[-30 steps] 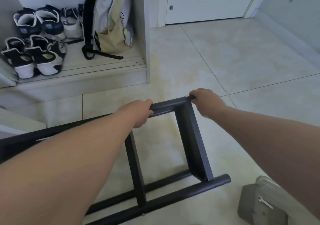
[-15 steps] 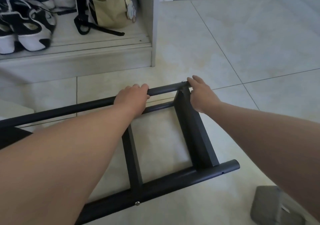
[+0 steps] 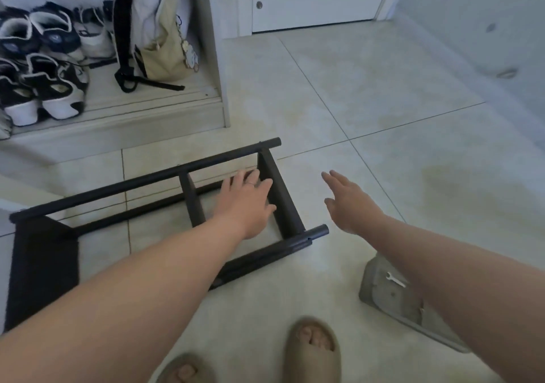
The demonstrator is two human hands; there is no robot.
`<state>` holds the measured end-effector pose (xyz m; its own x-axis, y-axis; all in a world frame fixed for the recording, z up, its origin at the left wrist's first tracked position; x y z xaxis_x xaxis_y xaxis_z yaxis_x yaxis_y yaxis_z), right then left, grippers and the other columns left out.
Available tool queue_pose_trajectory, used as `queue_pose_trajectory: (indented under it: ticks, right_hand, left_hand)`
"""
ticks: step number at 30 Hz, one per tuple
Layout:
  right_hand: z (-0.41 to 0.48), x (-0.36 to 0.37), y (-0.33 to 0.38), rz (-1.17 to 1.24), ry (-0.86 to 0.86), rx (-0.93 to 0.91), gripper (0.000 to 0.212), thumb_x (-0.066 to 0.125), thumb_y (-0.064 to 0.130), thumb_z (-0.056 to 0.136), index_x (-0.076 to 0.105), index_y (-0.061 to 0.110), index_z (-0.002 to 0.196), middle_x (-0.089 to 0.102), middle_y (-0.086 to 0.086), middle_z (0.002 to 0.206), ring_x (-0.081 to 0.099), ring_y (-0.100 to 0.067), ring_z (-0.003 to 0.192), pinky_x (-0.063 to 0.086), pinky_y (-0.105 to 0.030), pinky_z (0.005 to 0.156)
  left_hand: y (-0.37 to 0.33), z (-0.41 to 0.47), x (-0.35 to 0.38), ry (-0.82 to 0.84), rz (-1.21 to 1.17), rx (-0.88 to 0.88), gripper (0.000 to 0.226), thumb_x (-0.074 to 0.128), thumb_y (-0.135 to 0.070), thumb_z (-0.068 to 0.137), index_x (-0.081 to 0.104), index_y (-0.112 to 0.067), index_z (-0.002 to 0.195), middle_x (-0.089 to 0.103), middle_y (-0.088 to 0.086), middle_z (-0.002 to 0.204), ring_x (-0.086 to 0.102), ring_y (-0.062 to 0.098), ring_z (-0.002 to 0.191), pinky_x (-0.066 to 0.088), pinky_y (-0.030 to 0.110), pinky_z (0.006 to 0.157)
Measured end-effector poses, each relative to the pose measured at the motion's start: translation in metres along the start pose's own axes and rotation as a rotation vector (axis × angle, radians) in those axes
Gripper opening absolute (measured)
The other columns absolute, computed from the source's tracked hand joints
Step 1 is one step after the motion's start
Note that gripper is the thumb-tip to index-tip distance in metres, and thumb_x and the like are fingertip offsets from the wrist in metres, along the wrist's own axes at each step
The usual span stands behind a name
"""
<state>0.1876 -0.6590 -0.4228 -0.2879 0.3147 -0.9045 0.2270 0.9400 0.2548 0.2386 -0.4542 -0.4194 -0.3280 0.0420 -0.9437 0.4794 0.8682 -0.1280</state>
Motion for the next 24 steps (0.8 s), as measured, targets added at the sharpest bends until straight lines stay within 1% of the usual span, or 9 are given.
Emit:
queue_pose_trajectory:
  ticks: [3, 6, 9, 11, 14, 16, 18, 21, 24]
  right_hand:
    - [-0.054, -0.011, -0.034, -0.040, 0.074, 0.034, 0.060, 0.040, 0.025, 0.107, 0.016, 0.030, 0.162, 0.016, 0.010, 0.168, 0.028, -0.023, 0.149, 0.035, -0.045, 0.116]
    - [-0.100, -0.013, -0.073, -0.102, 0.143, 0.079, 0.057, 0.040, 0.024, 0.107, 0.021, 0.031, 0.160, 0.025, 0.008, 0.165, 0.036, -0.024, 0.145, 0.040, -0.042, 0.110]
    - [-0.131, -0.002, -0.114, -0.176, 0.246, 0.159, 0.055, 0.042, 0.020, 0.106, 0.028, 0.029, 0.159, 0.035, 0.001, 0.161, 0.038, -0.025, 0.145, 0.039, -0.038, 0.112]
    - [-0.140, 0.007, -0.142, -0.176, 0.298, 0.219, 0.055, 0.044, 0.016, 0.105, 0.033, 0.029, 0.157, 0.045, -0.003, 0.155, 0.045, -0.027, 0.140, 0.042, -0.039, 0.111]
    - [-0.147, 0.031, -0.180, -0.157, 0.385, 0.269, 0.049, 0.038, 0.020, 0.107, 0.037, 0.027, 0.155, 0.050, -0.006, 0.151, 0.050, -0.029, 0.135, 0.044, -0.038, 0.108]
    - [-0.143, 0.048, -0.202, -0.141, 0.416, 0.299, 0.047, 0.037, 0.019, 0.107, 0.041, 0.024, 0.153, 0.052, -0.006, 0.150, 0.050, -0.028, 0.135, 0.044, -0.031, 0.103]
    - [-0.134, 0.064, -0.221, -0.130, 0.419, 0.324, 0.044, 0.038, 0.018, 0.106, 0.047, 0.022, 0.149, 0.056, -0.005, 0.145, 0.052, -0.027, 0.132, 0.043, -0.029, 0.096]
    - [-0.121, 0.098, -0.247, -0.101, 0.443, 0.368, 0.043, 0.043, 0.012, 0.101, 0.054, 0.021, 0.142, 0.062, -0.008, 0.136, 0.057, -0.029, 0.124, 0.049, -0.033, 0.095]
    - [-0.118, 0.131, -0.273, -0.101, 0.463, 0.442, 0.035, 0.050, 0.014, 0.097, 0.062, 0.017, 0.129, 0.065, -0.012, 0.128, 0.063, -0.033, 0.115, 0.053, -0.035, 0.091]
  left_hand:
    - [-0.045, -0.023, -0.008, 0.073, 0.045, 0.126, 0.061, 0.036, -0.051, 0.103, 0.020, -0.028, 0.157, 0.018, 0.003, 0.166, 0.015, 0.030, 0.151, 0.025, 0.049, 0.119]
    - [-0.090, -0.035, -0.014, 0.130, -0.006, 0.177, 0.057, 0.039, -0.049, 0.102, 0.029, -0.026, 0.153, 0.032, 0.003, 0.159, 0.031, 0.030, 0.143, 0.036, 0.049, 0.112]
    - [-0.137, -0.048, -0.007, 0.192, -0.108, 0.226, 0.051, 0.041, -0.047, 0.102, 0.036, -0.026, 0.148, 0.042, 0.001, 0.151, 0.044, 0.027, 0.135, 0.042, 0.045, 0.105]
    - [-0.165, -0.051, 0.006, 0.230, -0.191, 0.274, 0.046, 0.042, -0.044, 0.102, 0.040, -0.026, 0.145, 0.050, 0.000, 0.143, 0.049, 0.025, 0.129, 0.044, 0.044, 0.103]
    - [-0.202, -0.044, 0.033, 0.328, -0.242, 0.328, 0.043, 0.044, -0.042, 0.102, 0.041, -0.026, 0.142, 0.059, 0.001, 0.134, 0.053, 0.026, 0.123, 0.046, 0.042, 0.097]
    - [-0.220, -0.035, 0.057, 0.405, -0.280, 0.305, 0.045, 0.044, -0.040, 0.102, 0.038, -0.026, 0.144, 0.060, 0.004, 0.131, 0.055, 0.029, 0.120, 0.047, 0.044, 0.097]
    - [-0.231, -0.027, 0.084, 0.468, -0.369, 0.229, 0.049, 0.045, -0.039, 0.101, 0.035, -0.023, 0.147, 0.058, 0.007, 0.134, 0.055, 0.031, 0.121, 0.047, 0.044, 0.099]
    - [-0.242, -0.022, 0.130, 0.554, -0.465, 0.139, 0.056, 0.048, -0.040, 0.101, 0.030, -0.020, 0.150, 0.056, 0.008, 0.140, 0.053, 0.031, 0.125, 0.044, 0.040, 0.101]
    - [-0.249, -0.013, 0.165, 0.580, -0.541, 0.049, 0.059, 0.050, -0.043, 0.100, 0.029, -0.018, 0.149, 0.058, 0.009, 0.134, 0.055, 0.031, 0.122, 0.045, 0.036, 0.094]
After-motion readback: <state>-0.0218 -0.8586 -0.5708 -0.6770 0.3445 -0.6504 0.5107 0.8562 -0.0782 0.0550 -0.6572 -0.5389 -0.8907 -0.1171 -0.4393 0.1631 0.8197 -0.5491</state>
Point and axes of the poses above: each hand's wrist, its own z-axis towards the middle knuckle, its own x-axis out of the palm, y = z × x, the point moved 7 cm from there along z, towards the middle knuckle
